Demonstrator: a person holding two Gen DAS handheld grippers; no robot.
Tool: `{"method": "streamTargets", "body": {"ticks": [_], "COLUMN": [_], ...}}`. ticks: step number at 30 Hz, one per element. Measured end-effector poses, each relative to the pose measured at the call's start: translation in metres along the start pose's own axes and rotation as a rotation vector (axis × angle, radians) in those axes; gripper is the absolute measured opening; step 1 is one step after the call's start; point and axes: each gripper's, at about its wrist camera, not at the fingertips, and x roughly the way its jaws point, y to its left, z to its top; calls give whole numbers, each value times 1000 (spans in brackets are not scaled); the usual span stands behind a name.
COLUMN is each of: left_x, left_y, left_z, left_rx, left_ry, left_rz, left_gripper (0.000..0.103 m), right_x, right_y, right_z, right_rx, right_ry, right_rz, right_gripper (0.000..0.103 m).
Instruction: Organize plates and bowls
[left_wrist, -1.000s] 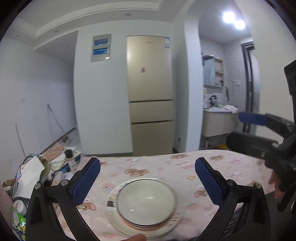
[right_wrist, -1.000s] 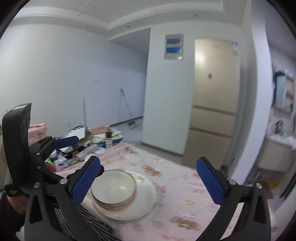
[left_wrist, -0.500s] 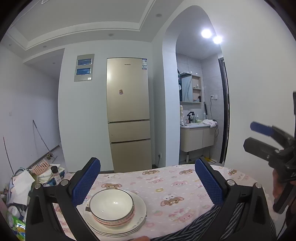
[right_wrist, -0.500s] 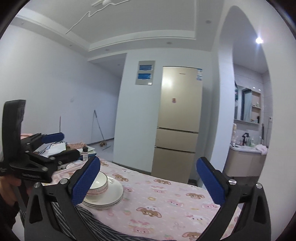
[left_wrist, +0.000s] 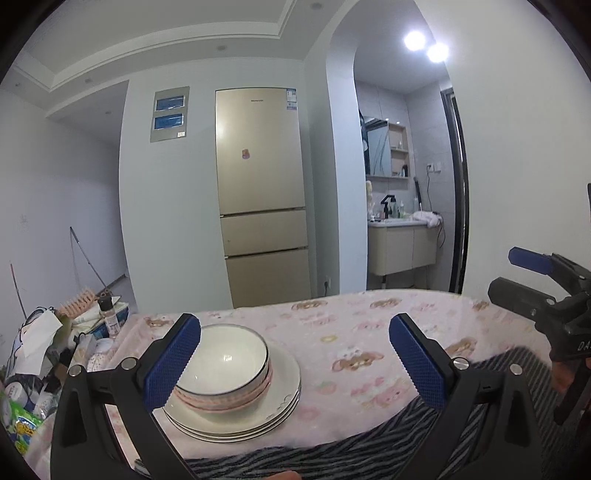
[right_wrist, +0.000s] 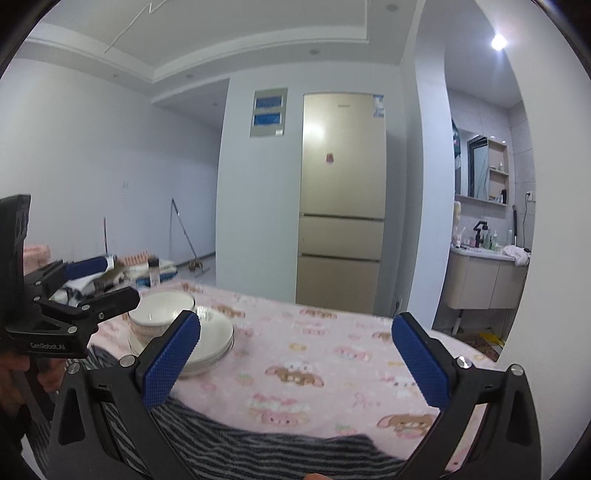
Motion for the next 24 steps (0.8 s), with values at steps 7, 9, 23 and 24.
{"method": "streamTargets", "body": {"ticks": [7,9,23,24], "left_x": [33,42,53,53], "left_y": [0,-1,8,9], "left_z": [-36,-44,-56,-56], "left_rx": [54,50,12,8], "left_ry": [41,73,115,117], "left_rz": [10,28,32,31], "left_gripper": [103,103,103,103], "right_x": [29,36,41,41], "right_y": [9,9,3,3], "right_z": [-39,-45,-50,-50], "right_rx": [-54,-41,-15,-14], "right_ry": [60,104,138,140], "right_rz": [20,25,-10,-8], "right_gripper": [103,103,103,103]}}
